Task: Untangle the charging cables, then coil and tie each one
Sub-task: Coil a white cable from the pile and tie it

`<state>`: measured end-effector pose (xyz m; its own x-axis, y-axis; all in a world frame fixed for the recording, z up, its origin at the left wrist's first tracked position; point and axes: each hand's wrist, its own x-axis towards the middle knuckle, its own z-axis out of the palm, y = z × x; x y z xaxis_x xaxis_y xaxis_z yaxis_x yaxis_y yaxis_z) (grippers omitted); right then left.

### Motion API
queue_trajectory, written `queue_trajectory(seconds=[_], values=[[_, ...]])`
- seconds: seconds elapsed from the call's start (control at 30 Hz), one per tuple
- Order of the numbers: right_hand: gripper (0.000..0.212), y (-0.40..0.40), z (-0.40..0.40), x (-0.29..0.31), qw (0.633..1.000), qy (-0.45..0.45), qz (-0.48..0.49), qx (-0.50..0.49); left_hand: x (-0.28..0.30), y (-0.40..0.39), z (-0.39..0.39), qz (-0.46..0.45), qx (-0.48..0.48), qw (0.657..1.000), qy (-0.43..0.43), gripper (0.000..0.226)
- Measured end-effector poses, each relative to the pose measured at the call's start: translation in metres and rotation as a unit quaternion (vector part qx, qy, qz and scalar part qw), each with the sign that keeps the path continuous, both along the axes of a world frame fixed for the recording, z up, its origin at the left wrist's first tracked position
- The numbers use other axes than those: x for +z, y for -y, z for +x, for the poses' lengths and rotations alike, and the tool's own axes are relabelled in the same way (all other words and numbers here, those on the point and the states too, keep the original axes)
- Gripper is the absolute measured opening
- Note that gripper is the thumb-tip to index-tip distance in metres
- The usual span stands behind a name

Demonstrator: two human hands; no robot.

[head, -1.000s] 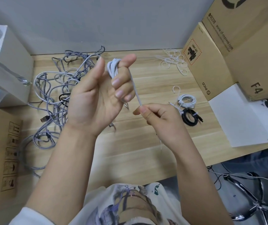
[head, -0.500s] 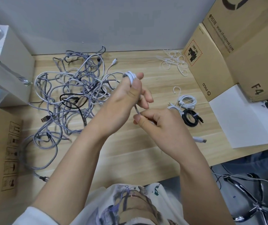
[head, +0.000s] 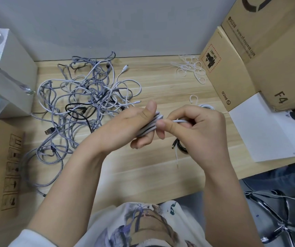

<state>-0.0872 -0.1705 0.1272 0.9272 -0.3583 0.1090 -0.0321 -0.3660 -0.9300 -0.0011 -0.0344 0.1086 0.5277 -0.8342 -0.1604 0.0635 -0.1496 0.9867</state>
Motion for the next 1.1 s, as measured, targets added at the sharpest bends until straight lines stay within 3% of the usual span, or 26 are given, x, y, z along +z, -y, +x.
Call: queue_trajectory(seconds=[0.3,0.5,0.57,0.67,0.8,1.0,1.1], values=[[0.015,-0.001,0.007,-0.006,0.988,0.016,0.156,-0.015,-0.005,-0.004,0.009,-0.212,0.0,0.96,-0.184,0.044],[0.011,-0.007,0.01,-0.013,0.968,-0.03,0.245,0.054,-0.003,-0.001,0.01,-0.275,-0.009,0.919,-0.282,0.037],[0.024,-0.01,0.011,-0.017,0.968,-0.051,0.23,0.083,-0.003,0.004,0.006,-0.301,-0.008,0.902,-0.309,0.037],[0.033,-0.012,0.012,-0.022,0.985,-0.072,0.123,0.098,-0.005,0.01,0.003,-0.333,0.002,0.879,-0.341,0.041],[0.043,-0.014,0.015,-0.029,0.992,-0.078,0.061,0.081,-0.003,0.015,0.0,-0.33,0.067,0.869,-0.364,0.054],[0.039,-0.028,0.022,-0.038,0.993,-0.025,0.114,-0.005,0.003,0.025,-0.001,-0.335,0.159,0.846,-0.382,0.052],[0.059,-0.035,0.029,-0.046,0.989,-0.014,0.147,-0.028,0.004,0.03,-0.001,-0.336,0.217,0.826,-0.398,0.048]])
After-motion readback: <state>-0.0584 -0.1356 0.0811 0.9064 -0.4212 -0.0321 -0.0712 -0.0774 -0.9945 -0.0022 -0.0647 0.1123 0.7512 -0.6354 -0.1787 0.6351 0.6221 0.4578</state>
